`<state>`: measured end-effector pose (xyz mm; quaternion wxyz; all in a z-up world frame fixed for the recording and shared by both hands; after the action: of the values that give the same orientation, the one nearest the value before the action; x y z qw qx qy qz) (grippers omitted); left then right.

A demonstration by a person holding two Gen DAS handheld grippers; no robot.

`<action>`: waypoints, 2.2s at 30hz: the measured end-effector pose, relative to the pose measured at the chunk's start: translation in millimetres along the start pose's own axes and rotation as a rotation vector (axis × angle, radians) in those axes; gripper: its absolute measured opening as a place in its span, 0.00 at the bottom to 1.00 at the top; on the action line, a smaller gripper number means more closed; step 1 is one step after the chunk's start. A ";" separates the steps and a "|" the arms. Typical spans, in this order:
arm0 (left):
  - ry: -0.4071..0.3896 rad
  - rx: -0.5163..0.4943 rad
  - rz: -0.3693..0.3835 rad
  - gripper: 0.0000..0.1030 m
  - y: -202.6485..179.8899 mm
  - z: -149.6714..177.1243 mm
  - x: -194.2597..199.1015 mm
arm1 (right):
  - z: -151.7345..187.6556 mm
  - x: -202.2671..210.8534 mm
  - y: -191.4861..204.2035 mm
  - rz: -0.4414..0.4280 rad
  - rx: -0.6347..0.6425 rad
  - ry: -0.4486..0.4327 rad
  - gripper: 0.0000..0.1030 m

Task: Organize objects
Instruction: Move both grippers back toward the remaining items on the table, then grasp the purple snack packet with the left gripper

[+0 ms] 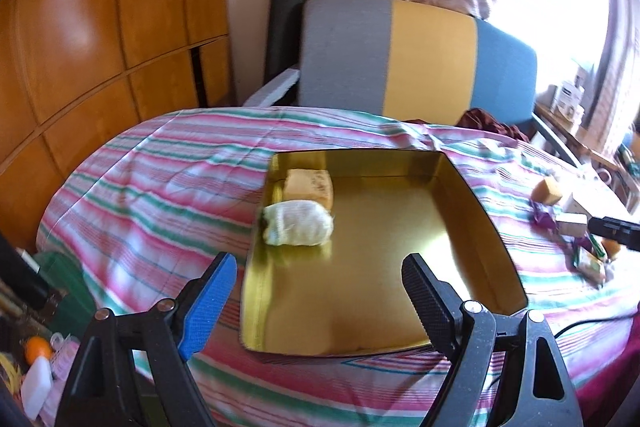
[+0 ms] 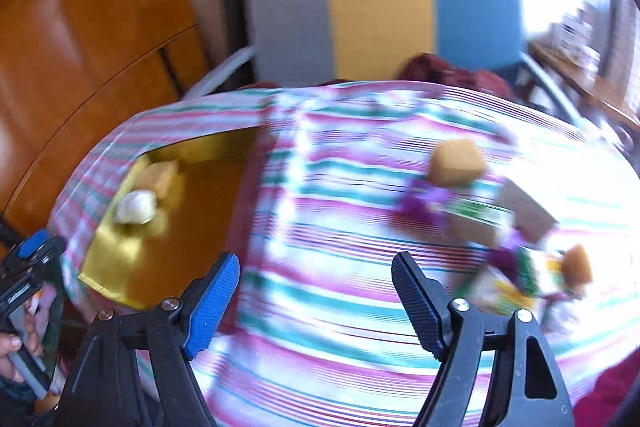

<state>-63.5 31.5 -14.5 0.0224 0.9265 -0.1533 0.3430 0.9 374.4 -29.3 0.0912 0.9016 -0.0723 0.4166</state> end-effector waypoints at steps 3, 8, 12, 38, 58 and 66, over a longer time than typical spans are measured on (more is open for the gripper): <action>0.004 -0.037 0.028 0.83 -19.0 -4.5 -4.8 | 2.2 6.9 -47.7 0.091 -0.071 -0.014 0.78; 0.023 -0.101 0.104 0.83 -56.9 -11.3 -15.0 | 14.8 15.2 -118.3 0.231 -0.197 -0.045 0.78; 0.046 -0.155 0.164 0.83 -96.4 -16.4 -25.0 | 28.7 19.7 -165.1 0.279 -0.359 -0.067 0.78; 0.328 -0.385 0.381 0.71 -325.9 -16.7 -151.9 | 48.3 23.3 -213.8 0.060 -0.709 -0.144 0.79; 0.306 -1.031 0.501 0.76 -413.2 -14.1 -221.6 | 53.2 14.7 -222.5 -0.026 -0.787 -0.115 0.79; 0.388 -0.931 0.593 0.36 -414.3 7.7 -213.9 | 52.8 13.3 -223.2 -0.033 -0.795 -0.112 0.79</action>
<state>-88.2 482.3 -131.4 0.3579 0.6568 -0.5337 0.3945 94.6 579.0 -76.0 0.4354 0.8184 -0.2183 0.3050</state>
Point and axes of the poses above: each gripper's, at about its wrist camera, not at the fingertips, and x roughly against the way its jaws point, y to its left, z to its underside, the point moved 7 cm from there along -x, roughly the way its jaws point, and after that the axes turned 4 degrees about z, right-handed, at the moved point
